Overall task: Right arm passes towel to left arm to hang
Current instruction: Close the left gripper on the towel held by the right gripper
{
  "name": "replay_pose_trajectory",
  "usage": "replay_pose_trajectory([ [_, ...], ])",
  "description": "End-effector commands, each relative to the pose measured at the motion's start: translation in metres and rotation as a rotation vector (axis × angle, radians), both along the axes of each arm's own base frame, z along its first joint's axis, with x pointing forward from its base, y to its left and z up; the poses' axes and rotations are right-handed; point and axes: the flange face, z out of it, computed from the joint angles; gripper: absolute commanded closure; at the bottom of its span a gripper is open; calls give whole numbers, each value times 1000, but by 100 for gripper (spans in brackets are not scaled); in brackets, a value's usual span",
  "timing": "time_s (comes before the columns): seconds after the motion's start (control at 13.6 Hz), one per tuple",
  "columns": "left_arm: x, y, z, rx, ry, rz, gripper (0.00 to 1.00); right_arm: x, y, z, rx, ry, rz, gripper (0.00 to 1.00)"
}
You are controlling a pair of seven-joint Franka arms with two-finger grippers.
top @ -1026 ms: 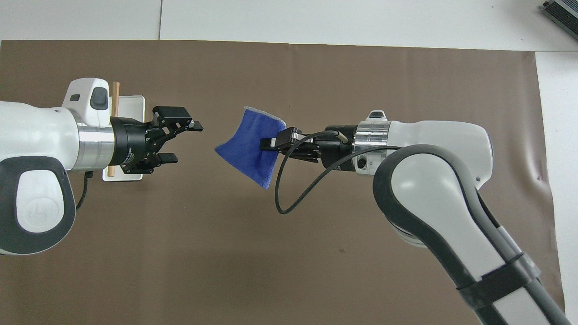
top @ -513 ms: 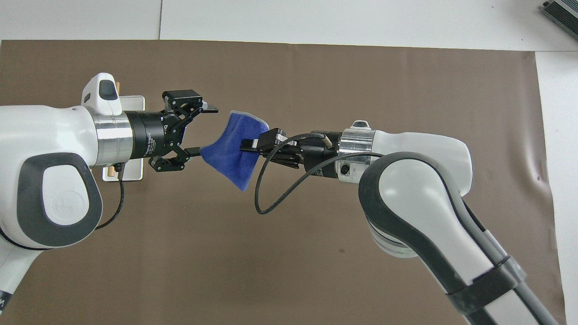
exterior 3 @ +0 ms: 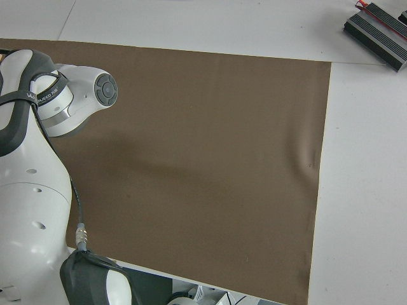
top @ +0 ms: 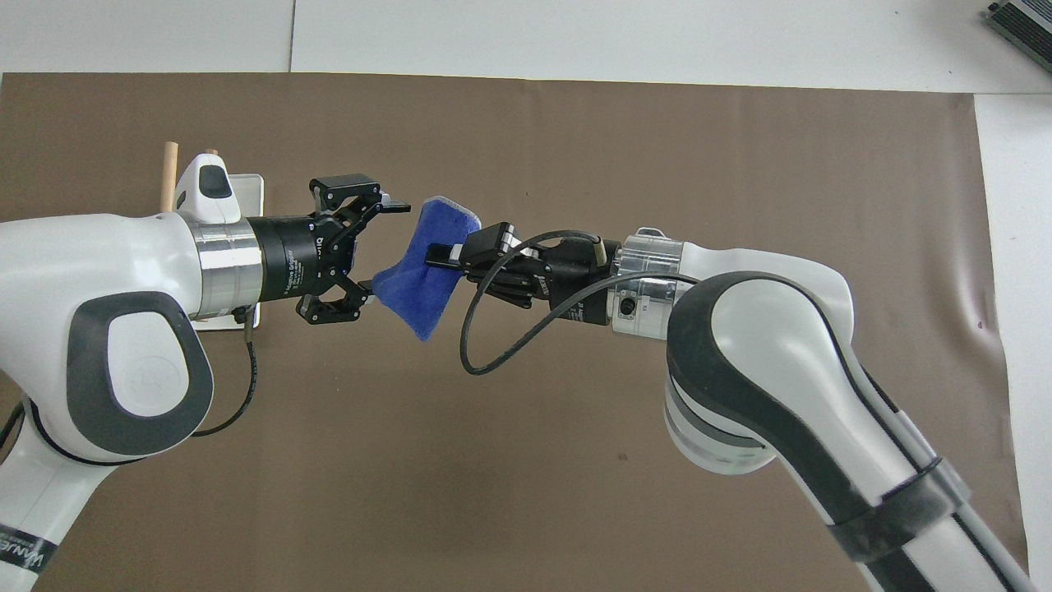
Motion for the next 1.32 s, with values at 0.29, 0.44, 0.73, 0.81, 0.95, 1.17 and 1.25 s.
replay_pose_trajectory([
  [0.29,-8,6,0,-27,3,36,0,1,-2,3,14,-2,-50,100],
  [0.44,-6,7,8,-95,18,73,0,0,-1,4,15,-3,-46,100],
  [0.73,-5,-2,17,-117,14,60,70,-1,1,4,13,-6,-42,100],
  [0.81,-3,-4,24,-117,6,49,97,-2,1,4,13,-6,-42,100],
  [0.95,0,-5,27,-113,-10,40,100,-2,1,4,13,-6,-42,100],
  [1.17,0,-3,27,-94,-21,30,100,-1,1,4,11,-7,-43,100],
  [1.25,-1,-3,29,-71,-30,16,100,-1,1,4,10,-7,-44,100],
])
